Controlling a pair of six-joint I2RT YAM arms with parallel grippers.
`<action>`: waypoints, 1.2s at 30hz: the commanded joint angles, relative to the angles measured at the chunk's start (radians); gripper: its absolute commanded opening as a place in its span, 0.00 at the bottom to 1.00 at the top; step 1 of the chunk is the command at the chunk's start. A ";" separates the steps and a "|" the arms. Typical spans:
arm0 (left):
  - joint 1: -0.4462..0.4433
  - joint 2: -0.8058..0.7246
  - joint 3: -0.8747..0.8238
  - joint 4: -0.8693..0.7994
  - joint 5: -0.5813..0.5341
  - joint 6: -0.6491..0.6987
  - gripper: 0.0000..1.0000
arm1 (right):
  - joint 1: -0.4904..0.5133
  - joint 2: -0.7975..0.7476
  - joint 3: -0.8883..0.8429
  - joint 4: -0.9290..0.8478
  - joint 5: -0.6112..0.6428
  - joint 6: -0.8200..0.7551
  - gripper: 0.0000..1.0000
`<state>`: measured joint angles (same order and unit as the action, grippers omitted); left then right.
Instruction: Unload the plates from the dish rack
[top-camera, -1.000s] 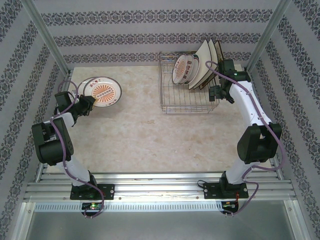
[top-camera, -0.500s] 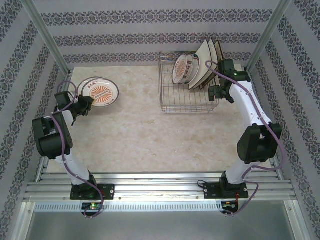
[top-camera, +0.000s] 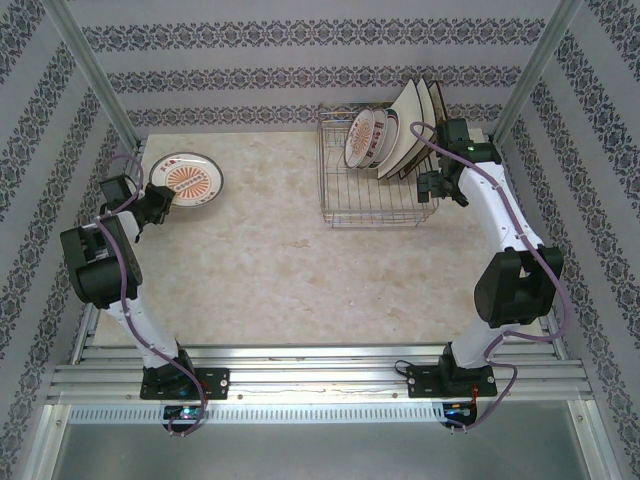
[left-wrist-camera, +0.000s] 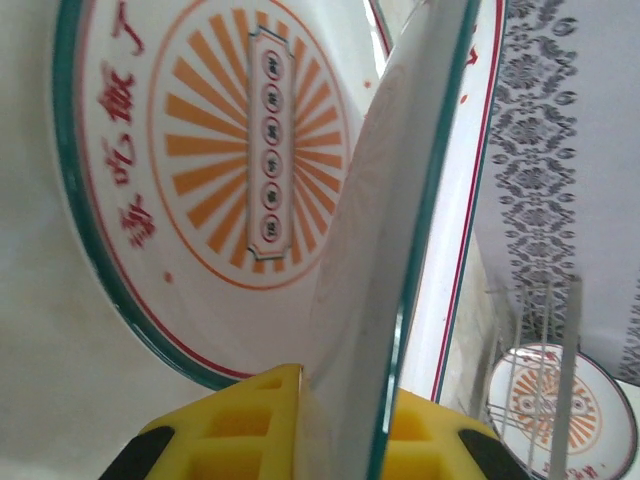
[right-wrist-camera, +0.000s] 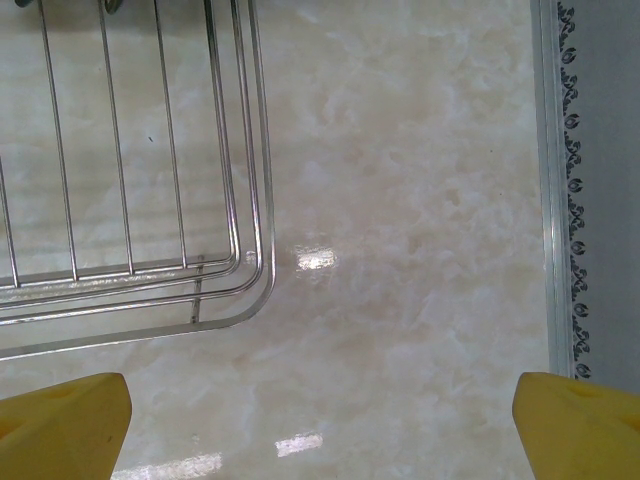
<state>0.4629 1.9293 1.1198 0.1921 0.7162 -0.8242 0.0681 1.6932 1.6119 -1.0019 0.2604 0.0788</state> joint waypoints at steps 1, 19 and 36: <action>0.011 0.022 0.040 -0.016 -0.009 0.039 0.00 | 0.009 0.002 0.021 -0.011 -0.006 -0.005 0.98; 0.025 0.090 0.072 -0.048 -0.032 0.072 0.00 | 0.019 0.006 0.043 -0.024 0.005 -0.011 0.98; 0.024 0.081 0.092 -0.143 -0.058 0.146 0.17 | 0.027 0.011 0.034 -0.011 -0.005 -0.005 0.98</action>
<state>0.4801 2.0026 1.1919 0.0963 0.6743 -0.7353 0.0834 1.6943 1.6295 -1.0058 0.2604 0.0780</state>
